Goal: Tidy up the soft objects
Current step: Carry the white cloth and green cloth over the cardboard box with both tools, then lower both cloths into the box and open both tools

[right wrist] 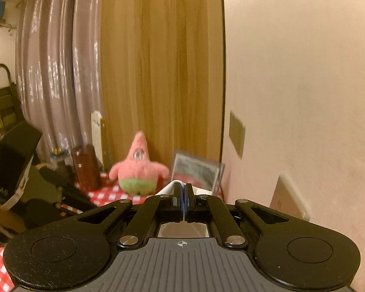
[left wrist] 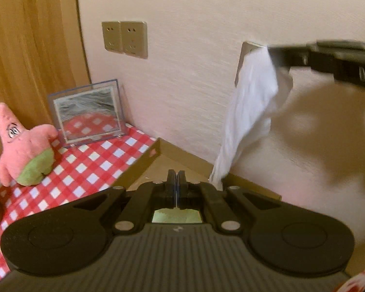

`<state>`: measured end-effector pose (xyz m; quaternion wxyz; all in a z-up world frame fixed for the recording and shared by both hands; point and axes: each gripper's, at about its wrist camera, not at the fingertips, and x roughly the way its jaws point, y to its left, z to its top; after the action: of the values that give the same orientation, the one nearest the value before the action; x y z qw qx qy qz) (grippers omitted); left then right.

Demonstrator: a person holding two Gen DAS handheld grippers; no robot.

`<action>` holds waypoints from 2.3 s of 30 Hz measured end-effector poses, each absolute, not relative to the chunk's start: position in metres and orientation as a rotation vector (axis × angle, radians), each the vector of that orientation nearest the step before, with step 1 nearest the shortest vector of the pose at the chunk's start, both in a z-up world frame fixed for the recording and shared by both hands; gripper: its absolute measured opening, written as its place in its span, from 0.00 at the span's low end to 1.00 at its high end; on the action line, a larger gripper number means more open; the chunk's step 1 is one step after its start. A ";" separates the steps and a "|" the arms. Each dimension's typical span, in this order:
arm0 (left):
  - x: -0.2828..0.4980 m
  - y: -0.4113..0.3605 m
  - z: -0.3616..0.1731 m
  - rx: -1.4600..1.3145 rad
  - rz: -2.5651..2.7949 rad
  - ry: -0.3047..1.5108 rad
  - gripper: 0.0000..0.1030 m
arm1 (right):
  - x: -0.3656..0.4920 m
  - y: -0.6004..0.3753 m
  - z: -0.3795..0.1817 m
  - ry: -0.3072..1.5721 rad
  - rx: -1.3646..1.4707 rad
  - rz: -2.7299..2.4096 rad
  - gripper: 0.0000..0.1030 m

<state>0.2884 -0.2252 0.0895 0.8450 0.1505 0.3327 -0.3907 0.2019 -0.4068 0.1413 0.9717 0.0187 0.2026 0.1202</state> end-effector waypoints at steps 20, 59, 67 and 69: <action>0.334 -0.257 0.005 0.281 -0.777 0.824 0.25 | 0.245 -0.408 0.008 0.676 0.073 0.245 0.01; 0.286 -0.178 0.039 0.213 -0.610 0.822 0.43 | 0.212 -0.375 -0.016 0.900 0.088 0.203 0.57; 0.252 -0.149 0.055 0.175 -0.571 0.815 0.59 | 0.183 -0.353 0.014 0.896 0.065 0.229 0.59; 0.242 -0.140 0.059 0.166 -0.567 0.808 0.65 | 0.176 -0.345 0.020 0.897 0.051 0.242 0.59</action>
<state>0.2420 -0.1398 0.0592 0.8774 0.0795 0.3873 -0.2717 0.1762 -0.3455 0.0202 0.8937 0.0244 0.4324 0.1168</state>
